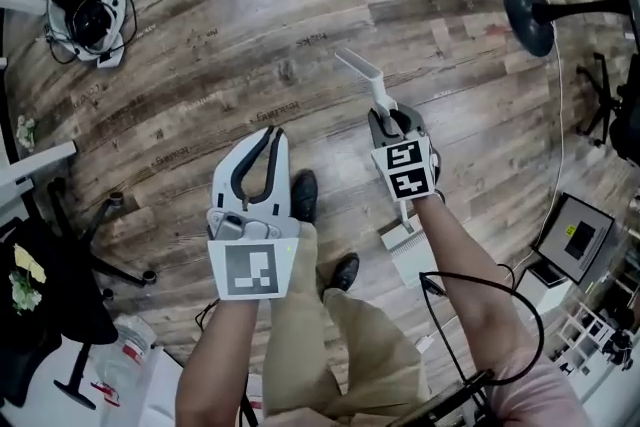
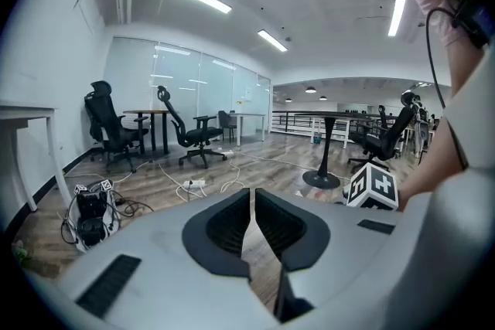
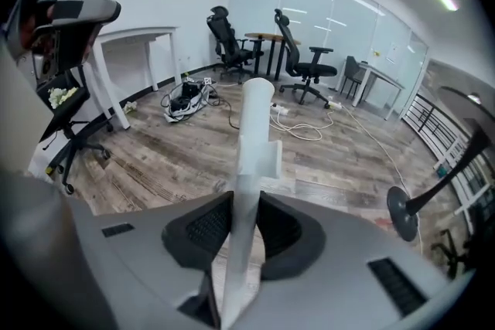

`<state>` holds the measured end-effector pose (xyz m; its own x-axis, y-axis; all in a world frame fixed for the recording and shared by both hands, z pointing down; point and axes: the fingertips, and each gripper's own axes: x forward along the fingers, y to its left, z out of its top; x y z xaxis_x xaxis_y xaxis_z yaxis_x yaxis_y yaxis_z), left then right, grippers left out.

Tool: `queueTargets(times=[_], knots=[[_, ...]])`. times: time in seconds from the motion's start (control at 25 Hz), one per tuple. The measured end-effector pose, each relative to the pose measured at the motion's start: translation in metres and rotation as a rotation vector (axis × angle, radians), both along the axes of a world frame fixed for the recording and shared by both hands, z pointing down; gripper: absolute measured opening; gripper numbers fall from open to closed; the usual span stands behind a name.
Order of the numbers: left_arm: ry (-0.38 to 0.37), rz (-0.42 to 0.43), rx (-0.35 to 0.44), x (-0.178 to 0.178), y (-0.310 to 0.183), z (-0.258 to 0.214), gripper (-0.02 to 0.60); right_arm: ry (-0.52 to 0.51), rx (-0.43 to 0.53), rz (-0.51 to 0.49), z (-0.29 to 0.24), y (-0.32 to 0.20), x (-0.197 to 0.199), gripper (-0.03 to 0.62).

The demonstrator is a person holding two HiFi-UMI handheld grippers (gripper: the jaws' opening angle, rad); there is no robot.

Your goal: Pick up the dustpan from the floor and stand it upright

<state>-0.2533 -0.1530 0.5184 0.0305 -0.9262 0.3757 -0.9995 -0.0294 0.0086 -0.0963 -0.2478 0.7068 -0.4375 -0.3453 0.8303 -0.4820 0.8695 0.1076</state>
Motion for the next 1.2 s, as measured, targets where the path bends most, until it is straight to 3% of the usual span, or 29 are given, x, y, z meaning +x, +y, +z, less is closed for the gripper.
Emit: queueTargets(times=[0.2, 0.64, 1.2], knots=[[-0.050, 0.072, 0.049, 0.052, 0.011, -0.051, 0.025, -0.060, 0.052, 0.037, -0.060, 0.016, 0.042, 0.092], [0.037, 0.152, 0.129, 0.189, 0.052, -0.146, 0.025, -0.178, 0.140, 0.088, -0.173, 0.067, 0.152, 0.091], [0.000, 0.322, 0.213, 0.326, 0.102, -0.255, 0.025, -0.264, 0.238, 0.235, -0.257, 0.140, 0.311, 0.087]])
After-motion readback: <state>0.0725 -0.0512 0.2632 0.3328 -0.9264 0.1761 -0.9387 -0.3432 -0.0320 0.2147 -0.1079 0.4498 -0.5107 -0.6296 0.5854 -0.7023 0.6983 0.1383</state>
